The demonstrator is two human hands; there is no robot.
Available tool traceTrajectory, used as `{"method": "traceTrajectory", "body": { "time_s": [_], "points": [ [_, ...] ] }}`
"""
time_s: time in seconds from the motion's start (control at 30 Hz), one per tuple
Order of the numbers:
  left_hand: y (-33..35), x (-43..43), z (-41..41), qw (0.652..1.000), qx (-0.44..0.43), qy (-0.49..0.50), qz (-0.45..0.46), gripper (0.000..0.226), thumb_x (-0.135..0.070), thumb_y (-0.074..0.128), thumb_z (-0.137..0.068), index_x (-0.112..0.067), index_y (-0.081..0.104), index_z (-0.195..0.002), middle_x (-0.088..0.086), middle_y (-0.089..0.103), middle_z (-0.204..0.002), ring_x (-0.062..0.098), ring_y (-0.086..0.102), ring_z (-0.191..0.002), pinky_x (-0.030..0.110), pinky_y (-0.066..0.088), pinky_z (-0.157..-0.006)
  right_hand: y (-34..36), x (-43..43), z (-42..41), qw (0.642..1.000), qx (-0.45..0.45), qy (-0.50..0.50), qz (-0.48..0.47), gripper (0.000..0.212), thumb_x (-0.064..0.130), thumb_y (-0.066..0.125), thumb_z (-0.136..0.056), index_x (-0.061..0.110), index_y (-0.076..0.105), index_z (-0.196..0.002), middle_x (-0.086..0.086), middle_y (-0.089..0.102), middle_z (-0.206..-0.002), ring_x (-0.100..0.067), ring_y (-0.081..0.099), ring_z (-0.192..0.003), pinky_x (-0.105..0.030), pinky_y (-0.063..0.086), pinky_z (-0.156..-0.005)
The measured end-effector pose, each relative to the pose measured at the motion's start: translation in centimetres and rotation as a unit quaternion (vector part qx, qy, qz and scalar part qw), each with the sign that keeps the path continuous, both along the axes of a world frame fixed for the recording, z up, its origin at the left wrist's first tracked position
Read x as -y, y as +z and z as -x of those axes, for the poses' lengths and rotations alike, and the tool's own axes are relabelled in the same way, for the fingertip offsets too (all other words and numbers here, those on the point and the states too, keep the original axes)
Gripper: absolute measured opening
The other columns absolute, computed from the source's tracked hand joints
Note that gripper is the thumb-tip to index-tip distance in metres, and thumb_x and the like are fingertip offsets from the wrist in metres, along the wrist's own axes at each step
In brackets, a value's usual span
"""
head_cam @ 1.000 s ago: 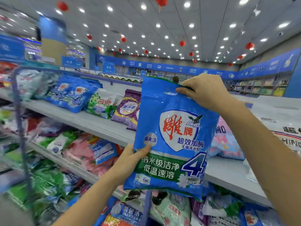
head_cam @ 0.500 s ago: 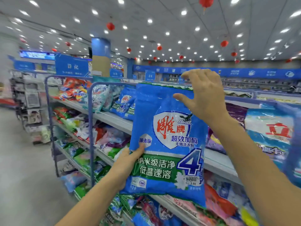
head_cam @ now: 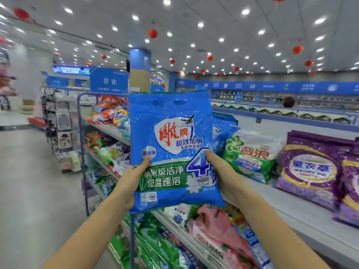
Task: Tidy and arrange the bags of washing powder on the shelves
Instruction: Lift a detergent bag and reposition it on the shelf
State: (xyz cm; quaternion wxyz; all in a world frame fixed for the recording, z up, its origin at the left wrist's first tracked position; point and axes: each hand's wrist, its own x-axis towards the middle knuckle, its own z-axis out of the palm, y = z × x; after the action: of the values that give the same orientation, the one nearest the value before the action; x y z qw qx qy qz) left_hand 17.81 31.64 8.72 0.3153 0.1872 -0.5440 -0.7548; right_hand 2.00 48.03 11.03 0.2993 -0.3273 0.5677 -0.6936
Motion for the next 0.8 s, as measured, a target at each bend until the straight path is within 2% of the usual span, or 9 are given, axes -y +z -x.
{"method": "traceTrajectory", "body": {
  "time_s": [0.1,0.2,0.3,0.43,0.57,0.7,0.77,0.8],
  "points": [
    [1.0,4.5,3.3,1.000,0.006,-0.006,0.025,0.053,-0.054,0.069,-0.058,-0.014,0.069,-0.092,0.015,0.074,-0.088,0.030,0.072,-0.070,0.041,0.059,-0.055,0.8,4.0,2.9,0.999,-0.024,-0.020,0.023,0.071,0.055,0.065,-0.063,0.011,0.058,-0.118,-0.011,0.073,-0.097,-0.023,0.071,-0.084,-0.039,0.058,-0.072],
    [2.7,9.3,7.3,0.998,0.033,0.011,0.046,0.057,-0.061,0.064,-0.066,-0.015,0.063,-0.101,0.012,0.075,-0.088,0.029,0.072,-0.072,0.039,0.058,-0.054,1.9,7.6,6.3,0.998,-0.045,-0.026,0.030,0.046,0.051,0.059,-0.076,0.013,0.062,-0.102,-0.004,0.074,-0.083,-0.017,0.071,-0.072,-0.033,0.059,-0.064],
    [4.5,13.4,11.5,0.996,0.050,0.009,0.078,0.045,-0.057,0.057,-0.083,-0.016,0.062,-0.102,0.007,0.075,-0.079,0.025,0.072,-0.065,0.033,0.055,-0.048,3.2,10.8,9.5,0.996,-0.064,-0.054,0.017,0.030,0.044,0.051,-0.091,0.017,0.061,-0.099,0.000,0.074,-0.080,-0.015,0.071,-0.072,-0.034,0.059,-0.067],
    [5.4,16.8,17.0,0.992,0.058,0.021,0.115,0.045,-0.054,0.054,-0.087,-0.012,0.058,-0.102,-0.002,0.072,-0.064,0.016,0.069,-0.053,0.024,0.050,-0.039,4.3,13.7,12.7,0.990,-0.087,-0.113,0.017,0.028,0.041,0.050,-0.094,0.016,0.059,-0.104,-0.001,0.072,-0.081,-0.016,0.068,-0.074,-0.042,0.056,-0.082],
    [5.4,18.6,22.4,0.991,0.018,0.024,0.132,0.029,-0.041,0.057,-0.091,-0.015,0.058,-0.080,-0.008,0.065,-0.048,0.007,0.062,-0.041,0.018,0.043,-0.032,4.2,15.3,15.3,0.982,-0.080,-0.172,0.016,0.036,0.039,0.050,-0.094,0.009,0.058,-0.112,-0.007,0.070,-0.093,-0.020,0.067,-0.082,-0.044,0.054,-0.086],
    [4.7,20.9,26.9,0.988,0.005,0.013,0.155,0.029,-0.030,0.065,-0.088,-0.011,0.060,-0.067,-0.005,0.065,-0.047,0.010,0.062,-0.044,0.022,0.049,-0.044,3.2,16.6,16.9,0.974,-0.069,-0.214,0.017,0.018,0.034,0.050,-0.095,0.016,0.054,-0.096,-0.001,0.068,-0.088,-0.013,0.067,-0.074,-0.034,0.056,-0.076],
    [4.5,22.4,28.8,0.989,0.011,-0.008,0.149,0.028,-0.027,0.068,-0.086,-0.008,0.062,-0.068,-0.003,0.066,-0.049,0.013,0.061,-0.048,0.024,0.051,-0.049,3.1,17.4,17.5,0.968,-0.074,-0.241,0.012,0.014,0.029,0.049,-0.096,0.016,0.054,-0.098,-0.004,0.067,-0.096,-0.016,0.066,-0.082,-0.035,0.055,-0.078],
    [4.5,23.3,29.7,0.989,0.010,-0.017,0.150,0.030,-0.027,0.069,-0.086,-0.004,0.061,-0.068,0.002,0.066,-0.054,0.018,0.061,-0.053,0.026,0.051,-0.052,3.3,17.7,17.7,0.962,-0.078,-0.263,0.008,0.017,0.028,0.047,-0.097,0.014,0.054,-0.105,-0.007,0.065,-0.105,-0.019,0.064,-0.088,-0.037,0.054,-0.079]
  ]
}}
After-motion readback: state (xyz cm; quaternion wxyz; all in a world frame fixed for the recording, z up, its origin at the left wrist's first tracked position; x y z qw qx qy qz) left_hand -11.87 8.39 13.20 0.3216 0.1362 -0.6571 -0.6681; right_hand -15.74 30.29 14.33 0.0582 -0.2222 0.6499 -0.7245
